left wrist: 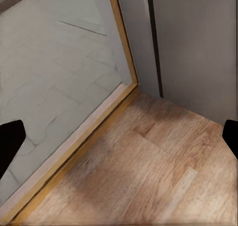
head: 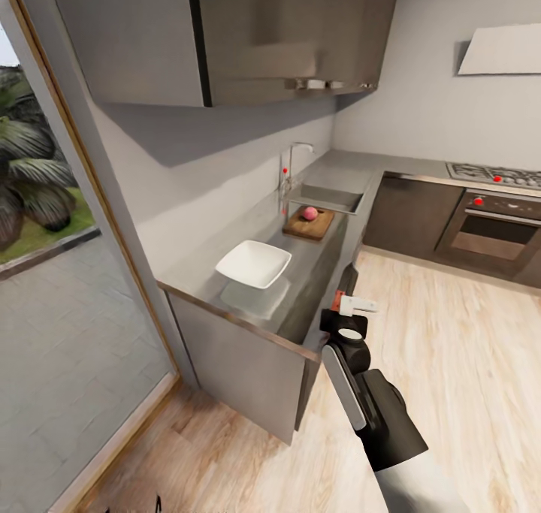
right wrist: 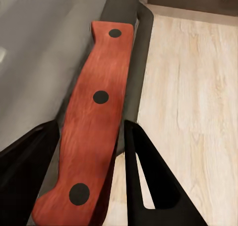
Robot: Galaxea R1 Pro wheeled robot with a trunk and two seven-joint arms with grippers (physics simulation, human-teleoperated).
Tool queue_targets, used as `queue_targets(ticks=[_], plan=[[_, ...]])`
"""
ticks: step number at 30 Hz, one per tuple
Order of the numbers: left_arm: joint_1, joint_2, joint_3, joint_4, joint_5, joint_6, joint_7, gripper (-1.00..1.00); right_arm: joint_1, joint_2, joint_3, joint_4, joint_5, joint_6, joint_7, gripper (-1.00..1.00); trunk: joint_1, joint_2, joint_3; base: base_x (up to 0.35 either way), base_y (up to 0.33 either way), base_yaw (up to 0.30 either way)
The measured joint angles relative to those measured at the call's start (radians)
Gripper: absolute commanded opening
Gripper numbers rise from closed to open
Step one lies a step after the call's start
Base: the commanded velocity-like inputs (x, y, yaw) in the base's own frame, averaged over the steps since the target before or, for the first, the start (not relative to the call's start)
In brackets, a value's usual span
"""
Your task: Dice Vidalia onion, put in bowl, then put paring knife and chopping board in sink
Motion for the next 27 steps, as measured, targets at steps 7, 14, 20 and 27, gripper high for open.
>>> queue_targets(ticks=[7,14,20,27], plan=[[0.000,-0.001,0.000,0.000,0.000,0.000,0.000,1.00,0.000,0.001,0.002,-0.014,0.054,-0.003,0.002,-1.00,0.000,0.000,0.008,-0.008,-0.317,0.226],[0.000,-0.013,0.000,0.000,0.000,0.000,0.000,1.00,0.000,0.002,0.013,-0.093,0.088,-0.005,0.007,-1.00,0.000,0.000,0.013,0.000,-0.315,0.261],[0.000,-0.039,0.000,0.000,0.002,0.397,-0.002,1.00,0.000,0.001,0.024,-0.152,0.132,-0.004,0.010,-1.00,0.000,0.000,0.017,0.000,-0.063,0.257],[0.000,-0.033,0.002,0.000,0.006,0.447,-0.056,1.00,0.000,0.000,0.096,-0.165,0.145,-0.004,0.011,-1.00,0.000,0.000,0.022,0.000,-0.002,0.237]])
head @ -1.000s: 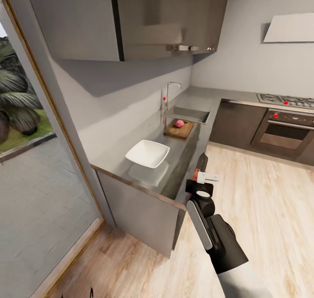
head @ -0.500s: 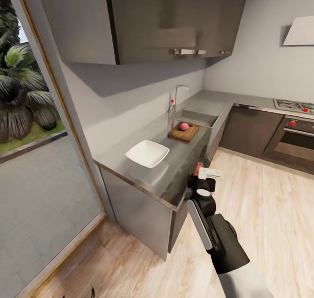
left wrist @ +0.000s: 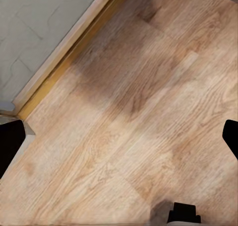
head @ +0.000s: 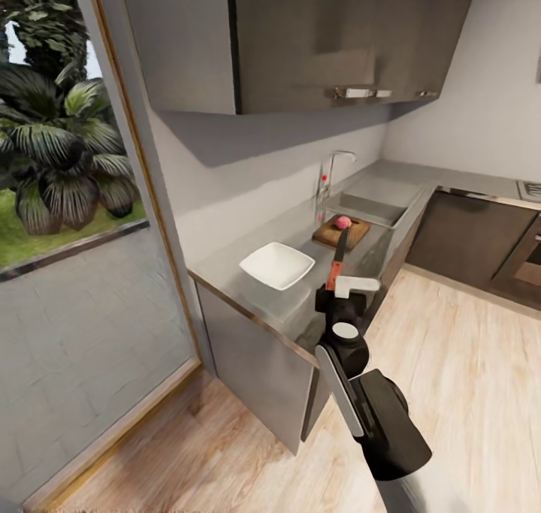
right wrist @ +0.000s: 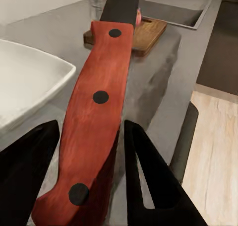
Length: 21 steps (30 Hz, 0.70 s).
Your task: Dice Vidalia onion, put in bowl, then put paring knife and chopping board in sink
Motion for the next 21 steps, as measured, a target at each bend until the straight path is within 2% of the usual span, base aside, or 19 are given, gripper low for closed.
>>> queue_targets(ticks=[6,11,13,21], plan=[[0.000,0.021,0.000,0.001,0.002,0.001,-0.014,1.00,0.000,-0.001,0.002,-0.007,0.001,0.000,0.000,-1.00,0.000,0.000,0.004,0.000,0.000,0.197],[0.000,0.027,0.000,0.001,0.002,0.005,-0.096,1.00,0.000,-0.001,0.002,-0.008,0.001,0.000,0.000,-1.00,0.000,0.000,0.007,0.000,-0.002,0.153],[0.000,0.027,0.000,0.001,0.002,0.005,-0.106,1.00,0.000,-0.001,0.002,-0.008,0.001,0.000,0.000,-1.00,0.000,0.000,0.008,0.000,-0.060,0.140],[0.000,0.024,0.000,0.001,0.003,0.005,-0.108,1.00,0.000,-0.001,0.003,-0.008,0.001,0.000,-0.001,-1.00,0.000,0.000,0.014,0.000,-0.275,0.147]])
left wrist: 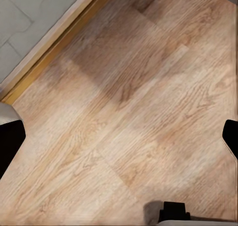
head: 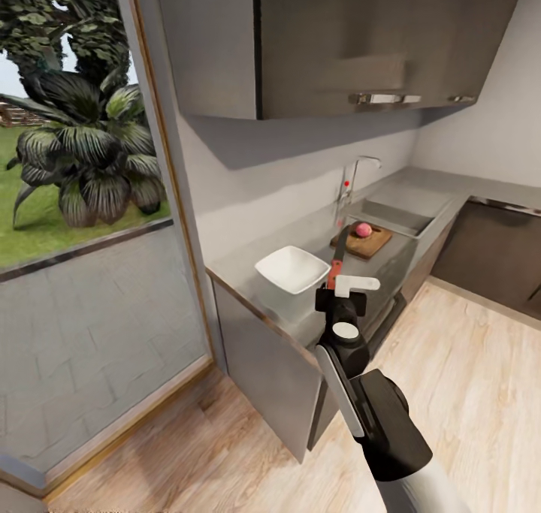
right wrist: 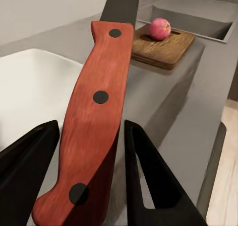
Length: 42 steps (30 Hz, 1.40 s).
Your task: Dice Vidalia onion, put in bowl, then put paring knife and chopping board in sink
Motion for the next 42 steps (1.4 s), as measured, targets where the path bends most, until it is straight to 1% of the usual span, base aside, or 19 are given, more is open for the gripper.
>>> queue_targets(ticks=[42], plan=[[0.000,0.000,0.001,0.000,0.001,0.006,0.002,1.00,0.000,0.000,0.002,0.000,0.000,0.000,0.000,-1.00,0.000,0.000,0.057,0.000,-0.329,0.125]])
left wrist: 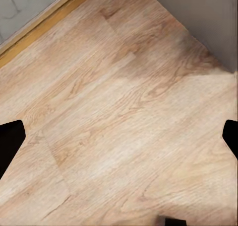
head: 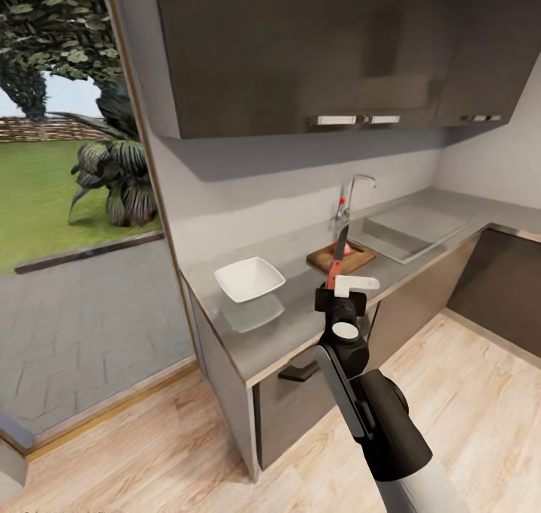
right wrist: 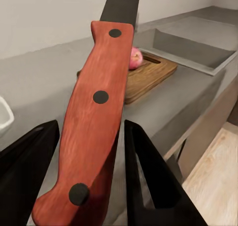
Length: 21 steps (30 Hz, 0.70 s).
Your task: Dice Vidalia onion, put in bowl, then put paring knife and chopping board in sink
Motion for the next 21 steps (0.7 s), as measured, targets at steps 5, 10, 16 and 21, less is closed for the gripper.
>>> queue_targets(ticks=[5,10,16,21], plan=[[0.000,0.000,0.001,0.000,0.000,0.014,-0.001,1.00,0.000,0.000,0.000,0.000,0.000,0.000,0.000,-1.00,0.000,0.000,0.007,0.000,-0.330,0.124],[0.000,-0.002,0.000,0.000,0.000,0.029,0.001,1.00,0.000,0.000,0.000,0.000,0.000,0.000,0.000,-1.00,0.000,0.000,0.013,0.000,-0.329,0.124],[0.015,-0.024,0.001,0.001,0.002,0.186,-0.005,1.00,0.000,0.000,0.002,0.000,0.000,0.000,0.000,-1.00,0.000,0.000,0.021,0.000,-0.252,0.124],[0.059,-0.027,0.001,0.001,0.002,0.205,-0.017,1.00,0.000,0.000,0.002,0.000,0.000,0.000,0.000,-1.00,0.000,0.000,0.027,0.000,-0.063,0.124]])
